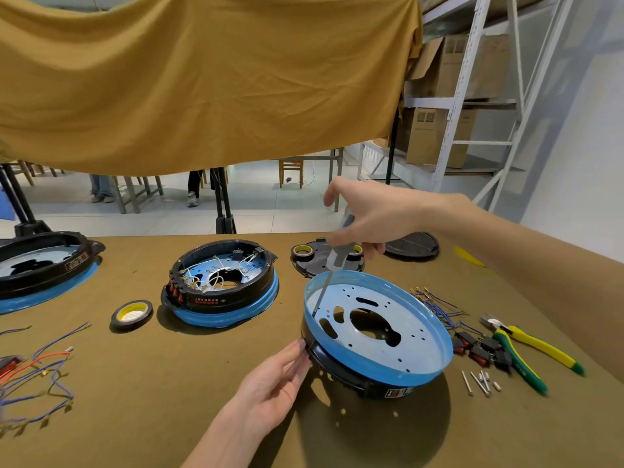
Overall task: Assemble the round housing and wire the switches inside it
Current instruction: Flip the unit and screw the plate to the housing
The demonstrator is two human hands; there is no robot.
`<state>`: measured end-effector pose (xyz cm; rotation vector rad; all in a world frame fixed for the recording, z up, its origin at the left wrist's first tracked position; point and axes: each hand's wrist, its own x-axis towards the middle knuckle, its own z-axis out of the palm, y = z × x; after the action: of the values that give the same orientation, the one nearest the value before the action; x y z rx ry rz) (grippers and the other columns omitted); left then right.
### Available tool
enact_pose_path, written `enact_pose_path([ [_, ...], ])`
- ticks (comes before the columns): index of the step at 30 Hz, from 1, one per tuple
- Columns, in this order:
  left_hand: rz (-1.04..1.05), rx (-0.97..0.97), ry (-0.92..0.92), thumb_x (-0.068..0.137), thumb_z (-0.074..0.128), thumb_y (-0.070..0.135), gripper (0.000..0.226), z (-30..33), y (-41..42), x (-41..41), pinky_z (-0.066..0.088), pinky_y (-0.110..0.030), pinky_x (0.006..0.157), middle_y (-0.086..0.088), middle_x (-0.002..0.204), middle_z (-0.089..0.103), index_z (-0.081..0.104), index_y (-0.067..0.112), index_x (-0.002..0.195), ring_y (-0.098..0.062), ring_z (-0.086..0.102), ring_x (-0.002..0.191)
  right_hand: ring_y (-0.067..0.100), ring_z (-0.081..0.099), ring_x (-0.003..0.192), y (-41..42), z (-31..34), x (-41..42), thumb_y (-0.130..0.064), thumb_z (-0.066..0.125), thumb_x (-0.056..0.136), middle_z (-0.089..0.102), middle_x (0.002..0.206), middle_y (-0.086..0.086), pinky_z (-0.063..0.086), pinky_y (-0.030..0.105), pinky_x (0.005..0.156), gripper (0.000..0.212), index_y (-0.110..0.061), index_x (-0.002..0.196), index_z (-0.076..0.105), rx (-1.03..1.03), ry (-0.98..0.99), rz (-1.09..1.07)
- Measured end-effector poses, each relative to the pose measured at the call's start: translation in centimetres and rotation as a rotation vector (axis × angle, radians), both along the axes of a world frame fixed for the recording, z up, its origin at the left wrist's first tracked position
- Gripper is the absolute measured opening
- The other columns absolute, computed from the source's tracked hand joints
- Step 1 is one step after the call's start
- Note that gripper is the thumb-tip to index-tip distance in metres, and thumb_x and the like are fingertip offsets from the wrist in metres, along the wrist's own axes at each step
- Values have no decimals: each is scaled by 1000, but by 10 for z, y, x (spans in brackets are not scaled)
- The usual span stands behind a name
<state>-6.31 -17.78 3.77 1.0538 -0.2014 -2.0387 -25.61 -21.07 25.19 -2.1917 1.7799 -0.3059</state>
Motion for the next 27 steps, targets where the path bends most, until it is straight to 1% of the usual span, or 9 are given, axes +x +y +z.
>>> enact_pose_path([
  [2,-8,5,2,71,71,-10,47,0,0,0,56,-46,84,-30,106,74,68,-6,117,-37,73,104,14,70,55,-1,-2,3,-39,69,97,73,86,2,54,24,47,50,-23,131,36,-46,37,-8],
  [5,-19,2,13,69,72,-10,48,1,1,0,56,-47,83,-30,106,74,68,-6,117,-38,73,103,17,72,65,-2,2,3,-26,75,92,73,93,7,55,24,50,60,-24,136,34,23,-26,12],
  [9,-24,-4,-4,75,71,-10,43,-1,-1,1,57,-47,87,-30,105,74,68,-5,117,-38,74,103,14,68,50,-2,0,6,-46,65,98,73,62,-2,50,22,44,46,-24,126,37,-58,124,-22],
  [13,-32,-9,-21,81,69,-10,35,-1,-2,0,57,-48,82,-29,104,75,68,-5,116,-38,74,101,22,74,67,1,4,5,-25,75,93,73,94,10,57,26,52,57,-24,134,36,62,25,26],
  [17,-22,-22,-49,86,67,-9,31,-4,-2,0,57,-47,91,-29,104,75,67,-5,117,-38,73,103,17,70,52,2,-4,11,-42,61,101,74,76,4,55,26,47,40,-19,126,40,-44,148,11],
  [19,-22,-25,-74,88,67,-9,28,-5,-3,-1,57,-47,93,-29,104,75,68,-5,116,-37,73,103,20,73,62,4,-3,10,-37,68,97,74,86,6,56,25,49,48,-23,130,36,30,103,45],
  [21,-33,-24,-88,89,67,-7,24,-5,-4,-1,59,-46,87,-28,101,75,68,-5,113,-37,74,101,21,74,66,5,0,9,-29,72,95,74,92,8,56,24,50,51,-24,131,36,69,82,64],
  [25,-37,-33,-131,93,66,-2,18,-8,-8,-1,59,-42,74,-25,91,77,70,-2,111,-35,72,97,14,68,48,4,-10,18,-48,59,101,75,75,5,51,22,44,44,-15,124,42,-13,200,28],
  [27,-49,-38,-143,92,68,0,19,-10,-10,-1,61,-42,70,-23,90,77,70,-1,110,-33,73,94,12,69,53,4,-9,17,-40,69,96,75,84,5,54,23,49,50,-20,129,37,63,152,59],
])
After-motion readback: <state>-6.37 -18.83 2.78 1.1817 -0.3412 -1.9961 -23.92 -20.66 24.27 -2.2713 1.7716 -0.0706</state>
